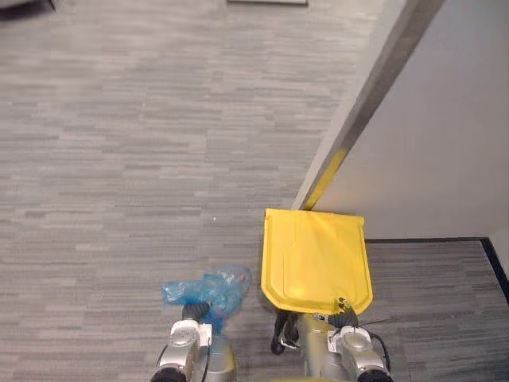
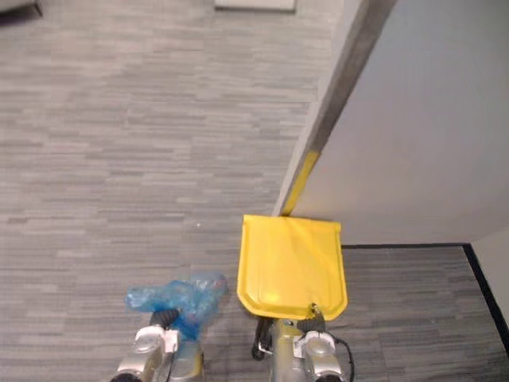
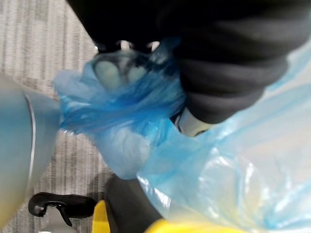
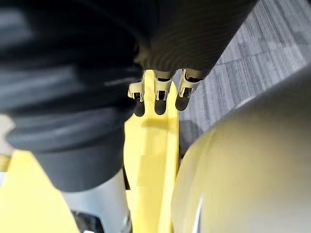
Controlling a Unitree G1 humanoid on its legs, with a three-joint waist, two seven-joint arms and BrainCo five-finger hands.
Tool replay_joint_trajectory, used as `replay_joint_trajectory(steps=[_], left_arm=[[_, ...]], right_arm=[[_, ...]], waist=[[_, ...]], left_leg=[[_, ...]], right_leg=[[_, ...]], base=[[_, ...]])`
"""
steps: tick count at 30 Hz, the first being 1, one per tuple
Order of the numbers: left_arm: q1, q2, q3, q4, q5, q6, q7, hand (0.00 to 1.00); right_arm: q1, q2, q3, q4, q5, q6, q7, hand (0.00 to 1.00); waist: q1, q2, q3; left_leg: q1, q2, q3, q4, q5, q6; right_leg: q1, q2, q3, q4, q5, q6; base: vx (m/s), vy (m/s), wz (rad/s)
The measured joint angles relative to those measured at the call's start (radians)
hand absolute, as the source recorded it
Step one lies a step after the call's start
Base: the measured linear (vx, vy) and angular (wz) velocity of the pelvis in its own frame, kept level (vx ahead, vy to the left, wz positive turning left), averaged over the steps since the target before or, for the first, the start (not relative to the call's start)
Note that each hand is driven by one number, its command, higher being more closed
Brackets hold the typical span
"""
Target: Gather rubbish on tea table into small bin, then transfer packed bag to large trash can.
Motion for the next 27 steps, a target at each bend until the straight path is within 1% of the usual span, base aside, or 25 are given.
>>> replay_joint_trajectory(steps=[2, 3, 4, 5, 6, 7, 8, 9, 10, 11, 12, 13, 14, 15, 16, 17, 18, 20, 21, 24, 25, 27], left_arm=[[0.002, 0.0, -0.002, 0.005, 0.0, 0.0, 0.0, 1.0], [-0.005, 0.001, -0.002, 0.005, 0.0, 0.0, 0.0, 1.0], [0.006, -0.005, -0.001, 0.011, 0.0, -0.002, 0.0, 1.0], [0.01, 0.001, -0.002, 0.019, -0.001, -0.004, 0.0, 1.0], [0.018, 0.005, -0.001, 0.02, -0.001, -0.001, 0.001, 1.0], [0.03, 0.009, -0.002, 0.02, -0.001, 0.0, 0.001, 1.0], [0.04, 0.009, -0.003, 0.02, -0.001, 0.0, 0.001, 1.0], [0.041, 0.012, -0.003, 0.015, -0.001, -0.001, 0.0, 1.0], [0.042, 0.013, 0.0, 0.015, -0.001, 0.0, 0.001, 1.0], [0.037, 0.009, 0.01, 0.016, -0.002, 0.003, 0.001, 1.0], [0.041, -0.004, 0.014, 0.018, -0.004, 0.006, 0.001, 1.0], [0.049, -0.026, 0.013, 0.017, -0.009, 0.007, 0.0, 1.0], [0.05, -0.034, 0.012, 0.018, -0.011, 0.007, 0.0, 1.0], [0.049, -0.04, -0.003, 0.023, -0.011, 0.01, 0.0, 1.0], [0.048, -0.041, -0.023, 0.026, -0.011, 0.012, -0.005, 1.0], [0.048, -0.04, -0.034, 0.028, -0.013, 0.012, -0.011, 1.0], [0.048, -0.033, -0.034, 0.027, -0.02, 0.011, -0.016, 1.0], [0.048, -0.023, -0.034, 0.027, -0.02, 0.011, -0.018, 1.0], [0.049, -0.018, -0.034, 0.027, -0.02, 0.011, -0.018, 1.0], [0.064, -0.007, -0.033, 0.021, -0.021, 0.012, -0.019, 1.0], [0.066, -0.007, -0.033, 0.017, -0.021, 0.011, -0.019, 1.0], [0.072, -0.007, -0.035, 0.017, -0.021, 0.011, -0.019, 1.0]], right_arm=[[0.004, -0.006, 0.014, 0.005, -0.001, -0.001, 0.001, 0.0], [0.009, -0.006, 0.014, 0.005, -0.001, 0.0, 0.002, 0.0], [0.016, -0.006, 0.013, 0.005, -0.001, 0.001, 0.005, 0.0], [0.017, -0.003, 0.014, -0.001, -0.001, 0.003, 0.006, 0.0], [0.031, 0.001, 0.011, -0.001, -0.001, 0.002, 0.007, 0.0], [0.051, 0.006, 0.011, 0.001, -0.001, 0.002, 0.008, 0.0], [0.069, 0.012, 0.014, 0.008, -0.001, 0.002, 0.01, 0.0], [0.078, 0.015, 0.015, 0.014, -0.001, 0.002, 0.01, 0.0], [0.084, 0.017, 0.014, 0.034, -0.001, 0.002, 0.012, 0.0], [0.083, 0.017, 0.012, 0.04, -0.001, 0.003, 0.015, 0.0], [0.086, 0.014, 0.006, 0.041, -0.001, 0.006, 0.016, 0.0], [0.081, -0.005, 0.004, 0.044, -0.001, 0.006, 0.016, 0.0], [0.075, -0.016, 0.005, 0.053, -0.001, 0.005, 0.016, 0.0], [0.055, -0.031, 0.006, 0.079, -0.001, 0.004, 0.017, 0.0], [0.06, -0.039, 0.006, 0.089, -0.001, 0.004, 0.017, 0.0], [0.079, -0.045, 0.004, 0.102, -0.001, 0.004, 0.016, 0.0], [0.08, -0.046, -0.007, 0.11, 0.002, 0.003, 0.015, 0.0], [0.08, -0.047, -0.007, 0.11, 0.002, 0.003, 0.013, 0.0], [0.081, -0.046, -0.007, 0.111, 0.002, 0.003, 0.011, 0.0], [0.077, -0.038, -0.007, 0.11, 0.002, 0.002, 0.002, 0.0], [0.073, -0.035, -0.007, 0.111, 0.002, 0.003, 0.001, 0.0], [0.06, -0.035, -0.007, 0.111, 0.002, 0.003, 0.001, 0.0]], waist=[[-0.007, -0.003, -0.002], [-0.015, -0.013, -0.003], [-0.008, 0.002, -0.01], [-0.007, -0.007, -0.02], [-0.009, -0.018, -0.029], [-0.005, -0.034, -0.044], [0.003, -0.05, -0.058], [0.008, -0.059, -0.063], [0.015, -0.069, -0.077], [0.02, -0.072, -0.091], [0.024, -0.061, -0.111], [0.026, -0.038, -0.133], [0.025, -0.023, -0.138], [0.017, -0.007, -0.146], [0.011, 0.0, -0.151], [0.002, 0.006, -0.155], [-0.002, 0.004, -0.159], [-0.006, 0.004, -0.161], [-0.006, -0.001, -0.158], [-0.008, -0.011, -0.153], [-0.005, -0.012, -0.152], [-0.005, -0.008, -0.154]], left_leg=[[0.0, -0.007, 0.02, -0.004, 0.021, 0.006], [-0.003, -0.013, 0.024, -0.006, 0.037, 0.015], [-0.001, 0.022, 0.04, -0.044, 0.062, 0.018], [-0.002, 0.023, 0.057, -0.082, 0.099, 0.013], [0.001, 0.022, 0.054, -0.102, 0.118, 0.008], [0.001, 0.025, 0.045, -0.128, 0.137, 0.006], [-0.005, 0.025, 0.035, -0.15, 0.152, -0.004], [-0.009, 0.025, 0.032, -0.16, 0.163, -0.011], [-0.031, 0.026, 0.031, -0.165, 0.175, -0.023], [-0.049, 0.023, 0.024, -0.177, 0.197, -0.029], [-0.059, 0.023, 0.024, -0.196, 0.213, -0.016], [-0.075, 0.006, 0.023, -0.246, 0.242, 0.016], [-0.073, -0.002, 0.015, -0.28, 0.264, 0.027], [-0.072, -0.002, -0.007, -0.329, 0.302, 0.035], [-0.07, -0.001, -0.021, -0.36, 0.33, 0.044], [-0.068, -0.001, -0.032, -0.386, 0.363, 0.045], [-0.07, -0.002, -0.033, -0.407, 0.392, 0.043], [-0.075, -0.005, -0.039, -0.432, 0.429, 0.035], [-0.076, -0.007, -0.043, -0.444, 0.441, 0.037], [-0.135, -0.02, -0.026, -0.425, 0.475, 0.027], [-0.148, -0.027, -0.003, -0.415, 0.483, 0.029], [-0.138, -0.035, 0.023, -0.447, 0.498, 0.046]], right_leg=[[0.013, 0.001, 0.012, -0.048, 0.051, 0.012], [0.018, 0.004, 0.022, -0.092, 0.084, 0.028], [0.038, 0.029, 0.029, -0.14, 0.121, 0.064], [0.009, 0.011, 0.034, 0.027, 0.051, 0.047], [0.012, -0.007, 0.037, 0.147, 0.005, 0.048], [0.038, -0.031, 0.047, 0.271, -0.044, 0.058], [0.091, -0.06, 0.074, 0.345, -0.082, 0.082], [0.13, -0.078, 0.092, 0.355, -0.099, 0.097], [0.184, -0.102, 0.107, 0.304, -0.161, 0.153], [0.207, -0.081, 0.079, 0.208, -0.205, 0.162], [0.208, -0.062, 0.081, 0.143, -0.219, 0.155], [0.216, -0.039, 0.079, 0.022, -0.221, 0.14], [0.231, -0.027, 0.078, -0.049, -0.218, 0.107], [0.245, -0.007, 0.076, -0.13, -0.202, 0.056], [0.254, -0.002, 0.063, -0.164, -0.181, 0.048], [0.278, 0.0, 0.038, -0.2, -0.163, 0.048], [0.291, 0.001, 0.014, -0.23, -0.147, 0.047], [0.306, 0.003, -0.02, -0.261, -0.127, 0.05], [0.309, 0.002, -0.03, -0.272, -0.118, 0.052], [0.303, -0.017, -0.077, -0.3, -0.093, 0.058], [0.3, -0.027, -0.085, -0.303, -0.085, 0.062], [0.307, -0.043, -0.091, -0.331, -0.068, 0.061]], base=[[-0.2, -0.016, -0.27], [-0.26, 0.02, -0.27], [-0.31, -0.023, -0.3], [-0.31, -0.038, -0.22], [-0.27, -0.108, -0.06], [-0.17, -0.097, 0.09], [-0.19, -0.177, 0.08], [-0.16, -0.249, 0.0], [-0.18, -0.312, -0.12], [-0.12, -0.252, -0.23], [-0.07, -0.176, -0.47], [-0.04, -0.077, -0.56], [-0.07, -0.085, -0.53], [-0.11, -0.076, -0.18], [-0.11, -0.091, 0.23], [-0.11, -0.053, 0.55], [-0.08, -0.019, 0.66], [-0.09, 0.016, 0.59], [-0.09, 0.049, 0.55], [-0.09, 0.114, 0.51], [-0.11, 0.196, 0.3], [-0.12, 0.201, 0.1]])
